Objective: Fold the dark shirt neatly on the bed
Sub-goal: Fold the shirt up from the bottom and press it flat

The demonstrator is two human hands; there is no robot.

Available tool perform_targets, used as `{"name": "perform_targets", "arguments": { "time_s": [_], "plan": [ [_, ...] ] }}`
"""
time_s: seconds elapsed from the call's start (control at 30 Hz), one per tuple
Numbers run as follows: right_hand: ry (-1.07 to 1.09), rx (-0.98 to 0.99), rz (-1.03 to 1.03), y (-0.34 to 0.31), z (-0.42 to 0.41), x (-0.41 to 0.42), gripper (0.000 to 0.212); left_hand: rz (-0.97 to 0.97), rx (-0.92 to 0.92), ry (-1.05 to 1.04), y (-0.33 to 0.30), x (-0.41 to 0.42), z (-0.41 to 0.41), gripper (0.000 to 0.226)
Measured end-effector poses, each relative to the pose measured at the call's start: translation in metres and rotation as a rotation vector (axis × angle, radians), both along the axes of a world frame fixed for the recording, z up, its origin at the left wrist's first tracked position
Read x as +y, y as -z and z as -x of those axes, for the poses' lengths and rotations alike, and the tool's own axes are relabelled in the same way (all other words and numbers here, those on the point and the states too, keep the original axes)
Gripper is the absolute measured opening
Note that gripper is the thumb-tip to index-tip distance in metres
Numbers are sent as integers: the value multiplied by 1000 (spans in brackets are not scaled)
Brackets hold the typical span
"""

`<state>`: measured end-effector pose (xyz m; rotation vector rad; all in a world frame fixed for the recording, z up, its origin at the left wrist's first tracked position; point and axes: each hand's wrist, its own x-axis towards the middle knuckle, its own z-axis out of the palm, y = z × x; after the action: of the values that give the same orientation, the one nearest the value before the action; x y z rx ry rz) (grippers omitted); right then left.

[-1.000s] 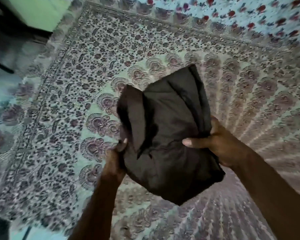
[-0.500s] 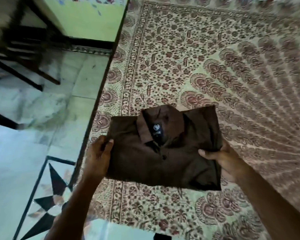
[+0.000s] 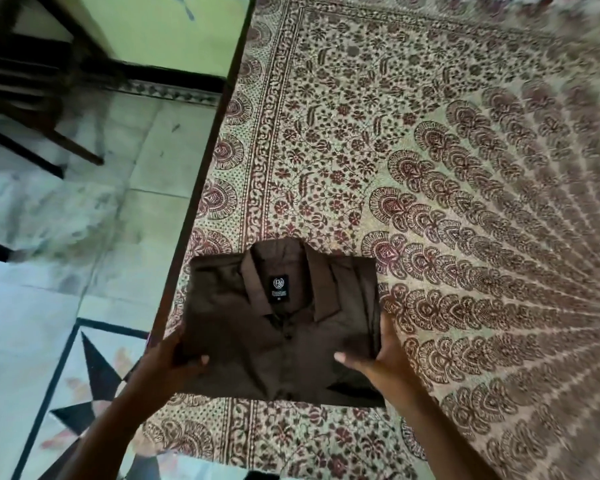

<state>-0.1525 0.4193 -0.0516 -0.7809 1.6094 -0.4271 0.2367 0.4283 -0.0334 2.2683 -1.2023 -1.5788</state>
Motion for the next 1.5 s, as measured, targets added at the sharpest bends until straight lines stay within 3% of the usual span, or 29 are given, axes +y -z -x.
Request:
{"name": "perform_targets", "arguments": {
  "time_s": [0.07, 0.13, 0.3, 0.4, 0.5, 0.57, 0.7, 0.87, 1.0, 1.13, 1.23, 1.37, 1.43, 1.5],
  "plan": [
    [-46, 32, -16, 0, -3, 16, 102, 28, -142, 145, 5, 4, -4, 61],
    [-49, 82, 1, -1, -9, 32, 92, 10, -240, 162, 11, 9, -6, 56],
    [-175, 311, -20, -4, -35, 59, 100, -32, -347, 262, 17, 12, -16, 45],
    [-28, 553, 23, -12, -50, 58, 90, 137, -501, 248, 5, 3, -12, 49],
    [77, 873, 231, -10, -63, 42, 64, 435, -386, 168, 1, -18, -6, 43],
    [74, 975, 289, -5, -73, 20, 56, 514, -316, 150, -1, -36, 0, 33],
    [-61, 873, 133, 4, -88, -32, 48, 517, -302, 74, 3, -65, 13, 22],
    [268, 672, 261, 12, -77, -37, 20, 477, -246, -24, 5, -71, 22, 15],
    [317, 712, 359, 6, -63, -27, 20, 453, -241, -47, 12, -71, 23, 13],
    [135, 738, 378, 18, -57, -35, 20, 443, -307, -45, 22, -74, 31, 14],
    [157, 791, 492, 17, -61, -30, 27, 548, -380, -34, 18, -65, 40, 28],
    [165, 1043, 655, -5, -92, 14, 42, 802, -420, 407, 16, -42, 43, 51],
    [-3, 988, 562, -1, -111, 42, 61, 785, -407, 634, 28, -33, 40, 64],
    [-291, 963, 460, 13, -118, 65, 83, 707, -439, 713, 45, -29, 35, 75]
  ]
}}
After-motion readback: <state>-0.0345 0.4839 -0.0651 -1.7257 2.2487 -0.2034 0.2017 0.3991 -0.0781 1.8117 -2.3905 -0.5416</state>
